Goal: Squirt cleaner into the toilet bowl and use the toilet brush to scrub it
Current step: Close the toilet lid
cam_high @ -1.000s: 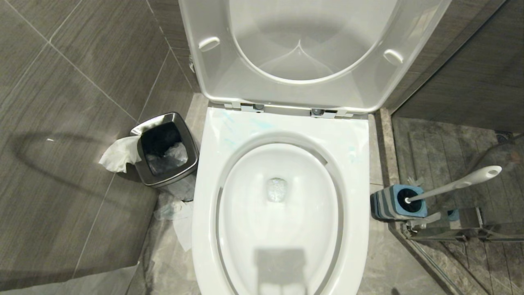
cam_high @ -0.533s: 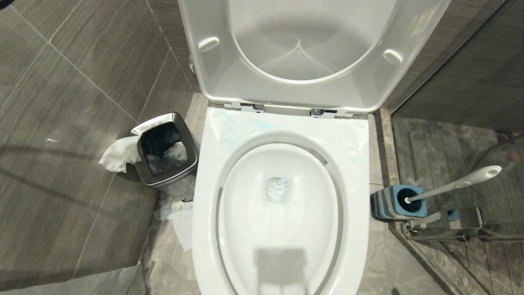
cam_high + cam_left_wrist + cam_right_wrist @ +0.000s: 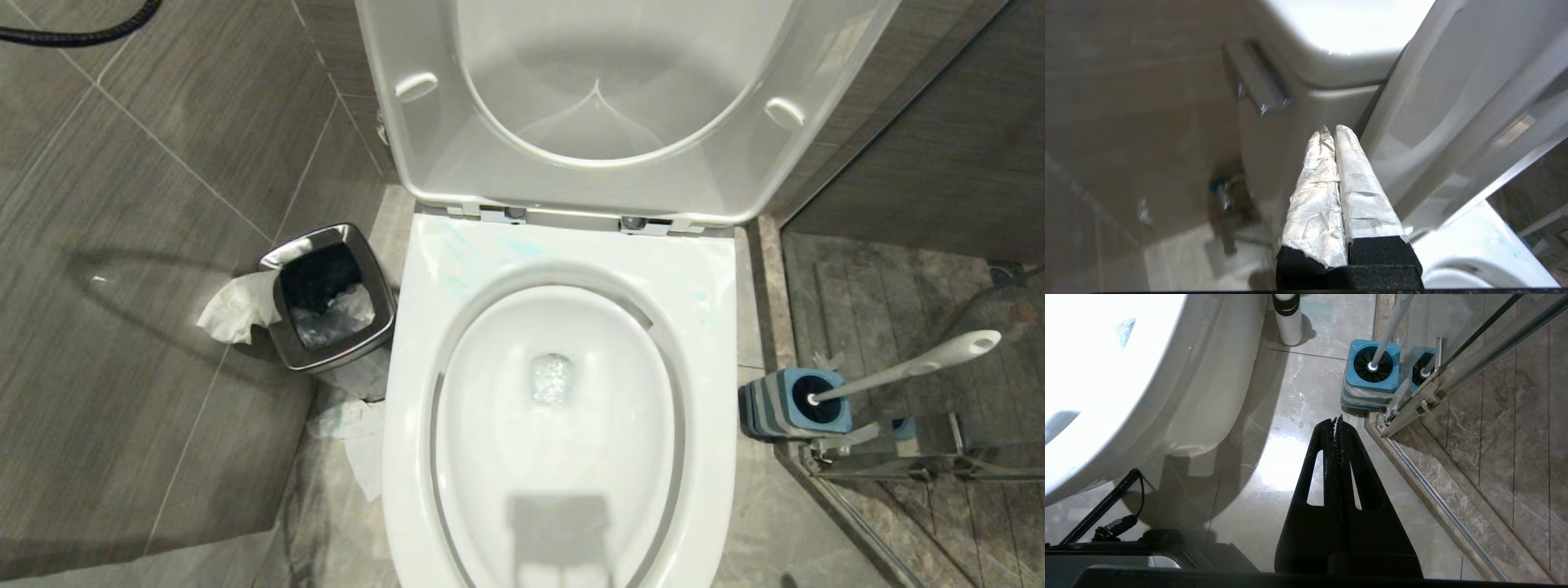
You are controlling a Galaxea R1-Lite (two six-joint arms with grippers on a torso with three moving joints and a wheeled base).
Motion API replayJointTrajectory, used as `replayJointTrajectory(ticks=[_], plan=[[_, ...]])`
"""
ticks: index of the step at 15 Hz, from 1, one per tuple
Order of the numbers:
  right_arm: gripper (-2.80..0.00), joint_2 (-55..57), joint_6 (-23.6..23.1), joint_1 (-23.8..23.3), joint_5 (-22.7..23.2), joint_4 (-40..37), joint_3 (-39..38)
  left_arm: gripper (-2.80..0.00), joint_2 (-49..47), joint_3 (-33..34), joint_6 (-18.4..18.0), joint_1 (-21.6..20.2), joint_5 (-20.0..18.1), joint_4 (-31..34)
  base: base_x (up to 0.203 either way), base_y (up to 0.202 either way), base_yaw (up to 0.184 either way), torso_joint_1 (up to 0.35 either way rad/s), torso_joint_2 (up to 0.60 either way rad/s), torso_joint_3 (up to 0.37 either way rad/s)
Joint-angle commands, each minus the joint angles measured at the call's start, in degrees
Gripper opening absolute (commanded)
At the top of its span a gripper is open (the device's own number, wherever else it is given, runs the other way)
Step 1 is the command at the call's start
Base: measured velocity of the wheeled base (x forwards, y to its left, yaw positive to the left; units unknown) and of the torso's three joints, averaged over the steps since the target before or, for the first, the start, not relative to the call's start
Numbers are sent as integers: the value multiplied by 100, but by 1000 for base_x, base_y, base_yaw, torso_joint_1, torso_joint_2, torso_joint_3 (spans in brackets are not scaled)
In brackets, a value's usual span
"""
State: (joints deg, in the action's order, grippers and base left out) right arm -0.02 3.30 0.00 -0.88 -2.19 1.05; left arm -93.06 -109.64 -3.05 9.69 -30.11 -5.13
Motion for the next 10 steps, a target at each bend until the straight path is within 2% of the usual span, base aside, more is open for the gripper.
replayJointTrajectory(ticks=[1, 3, 8, 9, 10], plan=[[-280, 2, 4, 0, 0, 0, 1, -280, -507, -49, 80, -24, -254, -510, 0, 0, 0, 0, 0, 0], [-280, 2, 4, 0, 0, 0, 1, -280, -745, -145, 115, -28, -271, -799, 0, 0, 0, 0, 0, 0], [-280, 2, 4, 0, 0, -3, 1, -280, -780, -88, 144, -182, -274, -839, 0, 0, 0, 0, 0, 0], [-280, 2, 4, 0, 0, 0, 1, -280, -801, -58, 246, -199, -255, -837, 0, 0, 0, 0, 0, 0], [-280, 2, 4, 0, 0, -2, 1, -280, -848, -38, 504, -246, -208, -841, 0, 0, 0, 0, 0, 0]])
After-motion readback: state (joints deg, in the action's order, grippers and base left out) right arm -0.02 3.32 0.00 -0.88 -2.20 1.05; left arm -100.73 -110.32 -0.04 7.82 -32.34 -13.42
